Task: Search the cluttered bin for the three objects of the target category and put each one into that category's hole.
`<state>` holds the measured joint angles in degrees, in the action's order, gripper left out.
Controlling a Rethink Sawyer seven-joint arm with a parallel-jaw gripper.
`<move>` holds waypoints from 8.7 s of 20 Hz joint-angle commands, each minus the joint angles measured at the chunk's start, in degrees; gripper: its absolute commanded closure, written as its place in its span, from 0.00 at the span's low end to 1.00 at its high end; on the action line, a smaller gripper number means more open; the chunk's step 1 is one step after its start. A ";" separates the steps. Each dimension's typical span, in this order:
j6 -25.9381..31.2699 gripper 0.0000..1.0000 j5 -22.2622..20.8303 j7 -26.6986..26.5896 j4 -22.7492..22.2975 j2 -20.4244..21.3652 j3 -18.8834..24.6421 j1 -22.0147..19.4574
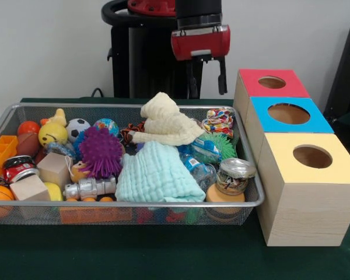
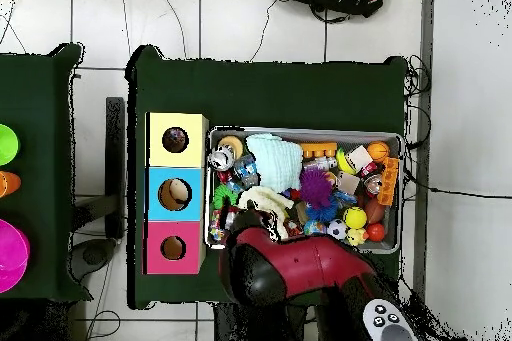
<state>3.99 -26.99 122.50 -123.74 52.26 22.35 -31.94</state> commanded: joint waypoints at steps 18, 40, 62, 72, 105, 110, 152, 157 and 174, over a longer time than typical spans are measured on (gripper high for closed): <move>-12.03 0.00 7.09 13.18 0.25 -7.96 -22.81 19.20; -22.80 0.00 11.72 10.40 -1.02 -14.87 -27.03 23.76; -34.24 0.00 16.41 9.25 5.29 -27.12 -29.42 26.29; -35.35 0.00 19.68 10.10 4.35 -27.59 -28.13 27.37; -17.12 0.00 20.26 8.84 4.56 -14.64 -22.28 21.72; -17.37 0.00 20.73 9.15 4.71 -14.96 -22.44 22.24; -17.16 0.00 33.87 10.32 3.56 -14.94 -24.75 30.90; -20.81 0.00 40.12 11.21 6.47 -19.72 -28.40 36.84; -26.77 0.00 38.18 11.08 7.77 -24.36 -26.14 34.30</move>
<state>-18.27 10.02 122.51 -122.58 32.68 -8.38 4.67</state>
